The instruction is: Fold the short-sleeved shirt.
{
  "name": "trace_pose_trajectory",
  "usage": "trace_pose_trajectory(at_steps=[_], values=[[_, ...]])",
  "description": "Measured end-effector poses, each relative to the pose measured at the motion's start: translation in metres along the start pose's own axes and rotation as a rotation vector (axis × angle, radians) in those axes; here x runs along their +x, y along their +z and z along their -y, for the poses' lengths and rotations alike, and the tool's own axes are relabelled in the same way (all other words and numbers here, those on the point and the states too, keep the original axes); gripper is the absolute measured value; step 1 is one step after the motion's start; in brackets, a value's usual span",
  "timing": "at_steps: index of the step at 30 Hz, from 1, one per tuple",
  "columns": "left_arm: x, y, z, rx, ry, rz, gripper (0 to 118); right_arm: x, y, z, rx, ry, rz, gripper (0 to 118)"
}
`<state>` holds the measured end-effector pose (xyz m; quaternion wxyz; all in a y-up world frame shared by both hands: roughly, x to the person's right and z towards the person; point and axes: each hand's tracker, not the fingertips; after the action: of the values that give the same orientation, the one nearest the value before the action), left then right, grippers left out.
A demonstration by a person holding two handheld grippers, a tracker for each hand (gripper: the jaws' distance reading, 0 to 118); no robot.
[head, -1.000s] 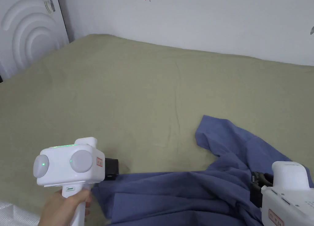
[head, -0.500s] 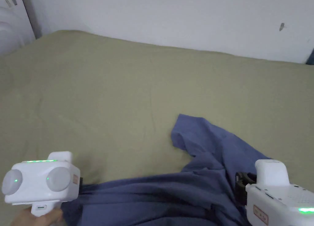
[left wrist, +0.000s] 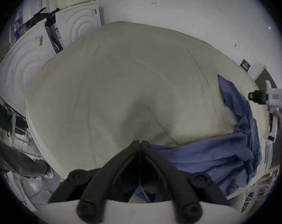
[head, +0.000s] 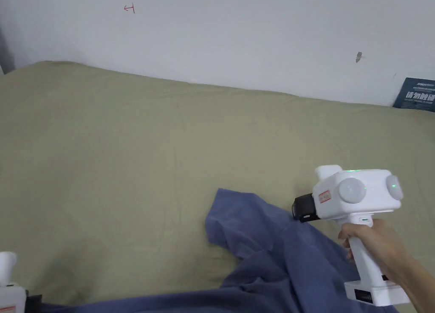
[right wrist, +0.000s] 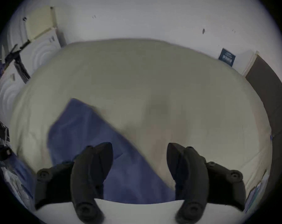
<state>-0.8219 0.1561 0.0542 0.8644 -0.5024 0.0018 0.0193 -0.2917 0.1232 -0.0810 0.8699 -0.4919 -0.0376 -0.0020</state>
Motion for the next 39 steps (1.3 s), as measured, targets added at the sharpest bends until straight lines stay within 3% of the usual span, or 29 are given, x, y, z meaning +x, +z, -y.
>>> trace_pose_trajectory(at_steps=[3,4,6,7,8,9,10,13,16,31,39], values=[[0.001,-0.002,-0.003,-0.003,-0.002,-0.004,1,-0.002,-0.035,0.012,-0.101,-0.022,-0.065,69],[0.002,-0.002,-0.005,-0.007,-0.006,-0.006,1,-0.003,-0.026,0.013,-0.006,-0.003,-0.028,70],[0.002,-0.003,-0.005,-0.003,-0.008,-0.005,1,0.0,-0.012,0.013,-0.016,-0.019,-0.046,65],[0.003,-0.003,-0.005,-0.006,-0.004,-0.008,1,0.001,-0.008,0.013,-0.016,0.023,-0.059,47],[0.003,-0.003,-0.006,0.0,0.003,-0.006,1,0.002,-0.006,0.012,-0.016,0.021,-0.035,8],[0.004,-0.002,-0.006,0.004,0.005,-0.004,1,0.004,-0.006,0.012,-0.022,0.01,-0.015,0],[0.006,0.0,-0.006,0.006,0.004,-0.01,1,-0.004,0.01,0.018,-0.023,-0.041,-0.063,0],[0.009,0.008,-0.007,0.014,-0.015,-0.018,1,-0.004,0.032,0.022,-0.004,-0.08,-0.087,0],[0.009,0.022,-0.015,0.044,-0.012,-0.012,1,0.018,0.063,0.02,0.088,-0.169,-0.126,0],[0.069,0.152,-0.141,0.442,-0.089,-0.038,1,0.139,0.275,0.007,0.437,-0.318,0.012,0],[0.129,0.199,-0.233,0.591,-0.103,-0.022,1,0.176,0.358,-0.013,0.568,-0.396,0.075,0]])
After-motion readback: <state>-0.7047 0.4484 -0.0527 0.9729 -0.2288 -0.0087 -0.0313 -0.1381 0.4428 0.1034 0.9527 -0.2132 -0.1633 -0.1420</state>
